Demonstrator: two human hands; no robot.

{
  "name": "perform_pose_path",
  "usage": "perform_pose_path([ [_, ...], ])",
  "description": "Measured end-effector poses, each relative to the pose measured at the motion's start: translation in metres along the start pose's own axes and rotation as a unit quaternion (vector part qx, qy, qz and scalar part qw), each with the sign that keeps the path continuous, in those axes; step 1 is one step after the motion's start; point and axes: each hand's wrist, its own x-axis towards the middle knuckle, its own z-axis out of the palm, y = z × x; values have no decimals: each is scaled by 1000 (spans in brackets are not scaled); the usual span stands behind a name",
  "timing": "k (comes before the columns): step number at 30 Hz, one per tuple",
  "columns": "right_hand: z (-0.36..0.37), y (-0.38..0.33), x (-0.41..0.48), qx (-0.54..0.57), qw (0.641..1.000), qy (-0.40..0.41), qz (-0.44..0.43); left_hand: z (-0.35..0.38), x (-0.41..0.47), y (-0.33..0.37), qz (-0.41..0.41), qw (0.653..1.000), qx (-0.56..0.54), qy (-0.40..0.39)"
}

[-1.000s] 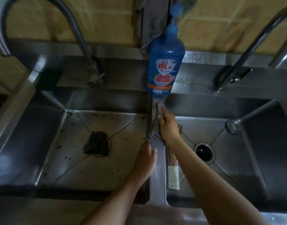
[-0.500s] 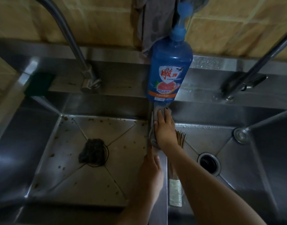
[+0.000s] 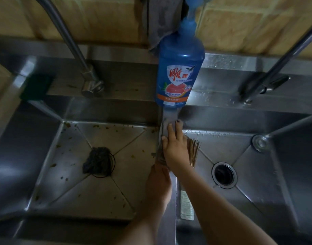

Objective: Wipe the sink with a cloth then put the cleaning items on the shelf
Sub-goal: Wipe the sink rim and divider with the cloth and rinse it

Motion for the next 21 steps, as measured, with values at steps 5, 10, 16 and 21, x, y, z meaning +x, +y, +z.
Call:
perform_pose_path([
  [5,-2,-1,28,12,999,3,30,-3,0,4,-35,997,-71,15],
  [10,-5,0,50,0,1000,17,12,1,-2,5,-57,996,-57,25],
  [16,0,7,36,2,1000,21,-7,8,2,-3,-61,997,-6,53],
  [21,3,11,12,52,999,8,13,1,0,-3,-36,996,-79,-2],
])
